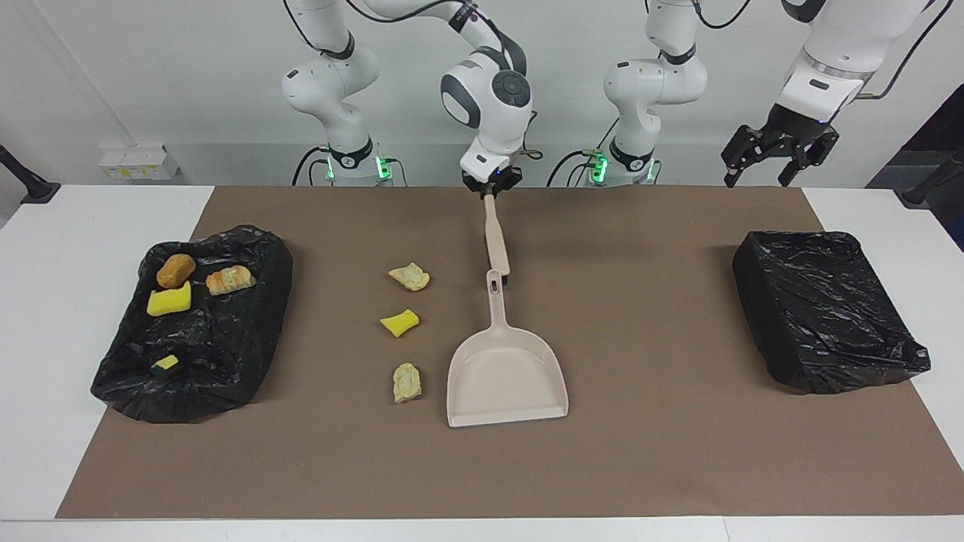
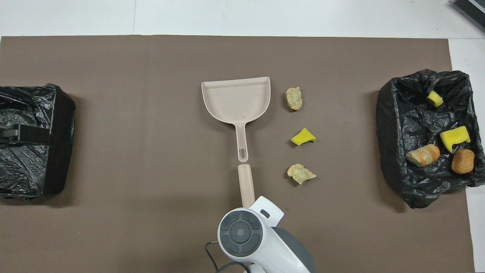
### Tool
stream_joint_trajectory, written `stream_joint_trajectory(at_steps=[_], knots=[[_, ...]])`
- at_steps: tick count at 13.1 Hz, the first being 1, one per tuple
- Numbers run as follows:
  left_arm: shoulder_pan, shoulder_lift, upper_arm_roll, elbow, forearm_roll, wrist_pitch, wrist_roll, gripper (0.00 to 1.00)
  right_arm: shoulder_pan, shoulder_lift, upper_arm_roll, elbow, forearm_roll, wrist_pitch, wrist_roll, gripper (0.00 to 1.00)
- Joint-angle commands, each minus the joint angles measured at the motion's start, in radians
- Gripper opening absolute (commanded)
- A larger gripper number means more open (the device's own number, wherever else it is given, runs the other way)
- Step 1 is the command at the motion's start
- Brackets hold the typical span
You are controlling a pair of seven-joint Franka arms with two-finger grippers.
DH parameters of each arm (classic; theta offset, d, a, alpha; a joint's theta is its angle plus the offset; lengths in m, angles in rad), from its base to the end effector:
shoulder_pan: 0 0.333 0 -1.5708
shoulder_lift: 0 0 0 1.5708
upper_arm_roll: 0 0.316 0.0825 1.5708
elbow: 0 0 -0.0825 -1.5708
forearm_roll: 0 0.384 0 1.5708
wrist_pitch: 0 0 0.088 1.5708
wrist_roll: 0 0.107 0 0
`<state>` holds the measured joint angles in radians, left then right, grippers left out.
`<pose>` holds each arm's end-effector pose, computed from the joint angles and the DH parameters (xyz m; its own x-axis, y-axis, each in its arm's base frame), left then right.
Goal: Sweep and dump trash in bin
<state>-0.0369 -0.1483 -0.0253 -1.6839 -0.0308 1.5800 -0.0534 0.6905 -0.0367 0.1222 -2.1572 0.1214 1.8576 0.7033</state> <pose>0.5072 -0.0359 0.6507 0.9990 -0.0084 0.0428 -0.0096 -0.9995 0.0294 0.3360 0.3689 0.3957 0.9636 0.0442 -0.2636 0.0712 -0.9930 0.0939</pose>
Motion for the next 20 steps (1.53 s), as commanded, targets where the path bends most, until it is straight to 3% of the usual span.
stream_joint_trajectory(at_steps=[1,5,7,9,10,14,17,20], knots=[[0.000,-0.017,-0.001,-0.020,0.012,0.001,-0.002,1.00,-0.100,-0.084,0.008,-0.020,0.024,-0.104,0.018,0.00],[-0.018,-0.019,-0.015,-0.026,-0.001,0.012,-0.002,1.00,-0.235,-0.094,0.005,0.002,-0.028,-0.143,0.002,0.00],[-0.101,-0.007,-0.018,-0.049,-0.017,0.055,-0.016,1.00,-0.314,-0.077,0.007,0.005,-0.129,-0.133,-0.056,0.00],[-0.188,0.041,-0.050,-0.127,-0.017,0.235,-0.261,1.00,-0.374,-0.062,0.005,0.002,-0.138,-0.094,-0.061,0.00],[-0.189,0.065,-0.112,-0.155,-0.017,0.332,-0.381,1.00,-0.417,-0.051,0.007,-0.001,-0.138,-0.049,-0.068,0.00],[-0.195,0.243,-0.309,-0.155,-0.003,0.542,-0.659,1.00,-0.541,-0.003,0.007,0.007,-0.184,0.096,-0.291,0.00],[-0.120,0.401,-0.510,-0.142,0.124,0.665,-0.792,1.00,-0.586,0.099,0.008,0.072,-0.256,0.170,-0.396,0.00],[-0.129,0.486,-0.551,-0.137,0.254,0.699,-0.812,1.00,-0.603,0.222,0.007,0.209,-0.266,0.183,-0.522,0.00]])
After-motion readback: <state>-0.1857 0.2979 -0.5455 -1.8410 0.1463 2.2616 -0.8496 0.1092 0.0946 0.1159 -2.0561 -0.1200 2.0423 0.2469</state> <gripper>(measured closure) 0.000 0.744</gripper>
